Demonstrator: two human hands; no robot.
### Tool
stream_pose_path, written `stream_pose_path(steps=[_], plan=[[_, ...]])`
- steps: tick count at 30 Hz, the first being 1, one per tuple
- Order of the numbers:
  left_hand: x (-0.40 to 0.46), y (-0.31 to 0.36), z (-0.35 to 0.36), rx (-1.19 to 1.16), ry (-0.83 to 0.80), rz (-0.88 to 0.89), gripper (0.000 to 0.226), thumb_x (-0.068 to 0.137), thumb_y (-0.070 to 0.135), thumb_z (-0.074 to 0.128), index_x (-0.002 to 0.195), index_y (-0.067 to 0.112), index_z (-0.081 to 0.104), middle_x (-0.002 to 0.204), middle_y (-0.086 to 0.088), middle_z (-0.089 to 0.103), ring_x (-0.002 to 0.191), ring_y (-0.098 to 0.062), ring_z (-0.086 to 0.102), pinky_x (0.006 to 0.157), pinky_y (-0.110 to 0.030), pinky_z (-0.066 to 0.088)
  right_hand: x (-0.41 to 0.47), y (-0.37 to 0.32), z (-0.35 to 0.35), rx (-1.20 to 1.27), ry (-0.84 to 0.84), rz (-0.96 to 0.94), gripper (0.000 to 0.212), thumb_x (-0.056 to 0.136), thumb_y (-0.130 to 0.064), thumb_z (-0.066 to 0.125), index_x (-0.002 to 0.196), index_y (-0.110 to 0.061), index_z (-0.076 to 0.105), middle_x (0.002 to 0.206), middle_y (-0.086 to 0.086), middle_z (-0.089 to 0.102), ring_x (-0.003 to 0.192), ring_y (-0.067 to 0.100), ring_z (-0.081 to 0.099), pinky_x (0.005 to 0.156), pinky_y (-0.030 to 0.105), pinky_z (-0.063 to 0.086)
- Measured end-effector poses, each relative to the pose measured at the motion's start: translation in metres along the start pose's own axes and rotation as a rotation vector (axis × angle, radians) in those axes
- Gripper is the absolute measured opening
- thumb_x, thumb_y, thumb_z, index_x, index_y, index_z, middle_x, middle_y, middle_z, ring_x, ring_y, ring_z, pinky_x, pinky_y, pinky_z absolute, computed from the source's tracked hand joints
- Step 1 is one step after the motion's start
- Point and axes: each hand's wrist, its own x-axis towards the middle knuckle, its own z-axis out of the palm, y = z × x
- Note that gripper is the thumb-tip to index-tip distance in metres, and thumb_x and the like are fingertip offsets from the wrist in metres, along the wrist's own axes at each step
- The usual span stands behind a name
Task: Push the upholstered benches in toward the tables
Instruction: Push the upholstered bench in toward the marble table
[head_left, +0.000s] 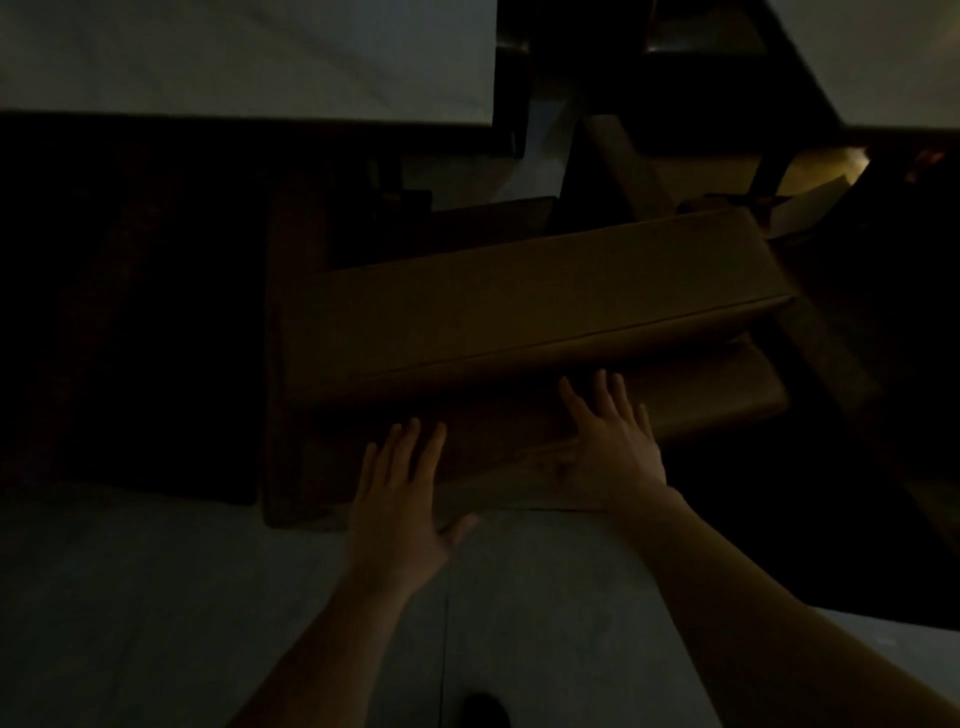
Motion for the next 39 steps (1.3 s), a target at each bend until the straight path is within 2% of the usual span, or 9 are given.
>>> stream_pose_path(steps=[5, 9, 13, 18, 22, 32, 36, 39], plan=[[0.018, -0.018, 0.011, 0.036, -0.029, -0.032, 0.104, 0.077, 0.072, 0.058, 0.156, 0.028, 0.007, 0.164, -0.002, 0.013, 0.151, -0.025, 0.004, 0.122, -0.048, 0.007, 0.016, 0.008, 0.011, -0.038, 0.005, -0.024, 0.116, 0.076, -0.068, 0.067, 0.156, -0.037, -0.010, 0.164, 0.012, -0.021, 0.149, 0.032, -0.025, 0.123, 0.057, 0.001], [0.020, -0.026, 0.017, 0.007, -0.001, -0.017, 0.091, 0.084, 0.060, 0.061, 0.156, 0.029, 0.013, 0.163, 0.002, 0.016, 0.150, -0.024, 0.007, 0.121, -0.048, 0.012, 0.018, 0.007, 0.023, -0.036, 0.087, -0.035, 0.113, 0.077, -0.071, 0.065, 0.157, -0.036, -0.007, 0.165, 0.014, -0.016, 0.150, 0.034, -0.020, 0.123, 0.058, 0.001], [0.023, -0.033, 0.019, 0.021, 0.042, 0.001, 0.080, 0.088, 0.050, 0.062, 0.154, 0.030, 0.022, 0.160, 0.002, 0.027, 0.148, -0.025, 0.017, 0.119, -0.047, 0.022, 0.017, 0.004, 0.029, -0.079, 0.132, -0.025, 0.107, 0.081, -0.072, 0.057, 0.157, -0.034, -0.007, 0.165, 0.016, -0.013, 0.151, 0.035, -0.019, 0.123, 0.057, 0.001], [0.028, -0.039, 0.014, 0.066, 0.034, 0.023, 0.079, 0.082, 0.052, 0.068, 0.149, 0.032, 0.033, 0.151, 0.004, 0.042, 0.139, -0.025, 0.033, 0.108, -0.045, 0.036, 0.015, -0.001, 0.035, -0.080, 0.164, -0.012, 0.108, 0.078, -0.078, 0.054, 0.158, -0.032, -0.003, 0.166, 0.019, -0.007, 0.152, 0.037, -0.015, 0.123, 0.058, 0.001], [0.033, -0.042, 0.016, 0.073, 0.019, 0.018, 0.079, 0.082, 0.056, 0.065, 0.149, 0.036, 0.028, 0.151, 0.007, 0.039, 0.137, -0.024, 0.032, 0.106, -0.044, 0.036, 0.018, -0.003, 0.038, -0.078, 0.141, 0.023, 0.113, 0.074, -0.083, 0.051, 0.158, -0.034, -0.005, 0.166, 0.017, -0.010, 0.151, 0.034, -0.018, 0.123, 0.057, -0.001], [0.032, -0.059, 0.015, 0.079, 0.012, 0.063, 0.074, 0.083, 0.058, 0.063, 0.147, 0.036, 0.032, 0.146, 0.008, 0.044, 0.132, -0.024, 0.037, 0.103, -0.042, 0.035, 0.008, -0.020, 0.044, -0.040, 0.163, 0.045, 0.107, 0.077, -0.079, 0.051, 0.158, -0.034, -0.001, 0.166, 0.016, -0.009, 0.151, 0.032, -0.018, 0.124, 0.055, 0.000], [0.024, -0.077, 0.011, 0.069, 0.011, 0.060, 0.074, 0.081, 0.056, 0.066, 0.146, 0.038, 0.034, 0.144, 0.010, 0.045, 0.129, -0.023, 0.039, 0.100, -0.041, 0.037, -0.002, -0.040, 0.052, -0.051, 0.150, 0.067, 0.107, 0.076, -0.083, 0.042, 0.158, -0.034, -0.006, 0.166, 0.015, -0.013, 0.151, 0.032, -0.021, 0.124, 0.055, -0.001], [0.019, -0.090, 0.008, 0.051, -0.006, 0.062, 0.075, 0.082, 0.054, 0.067, 0.147, 0.038, 0.032, 0.146, 0.010, 0.043, 0.130, -0.022, 0.037, 0.101, -0.041, 0.037, -0.009, -0.055, 0.055, -0.059, 0.134, 0.086, 0.109, 0.070, -0.089, 0.026, 0.157, -0.034, -0.010, 0.165, 0.014, -0.015, 0.150, 0.032, -0.022, 0.124, 0.053, -0.002]])
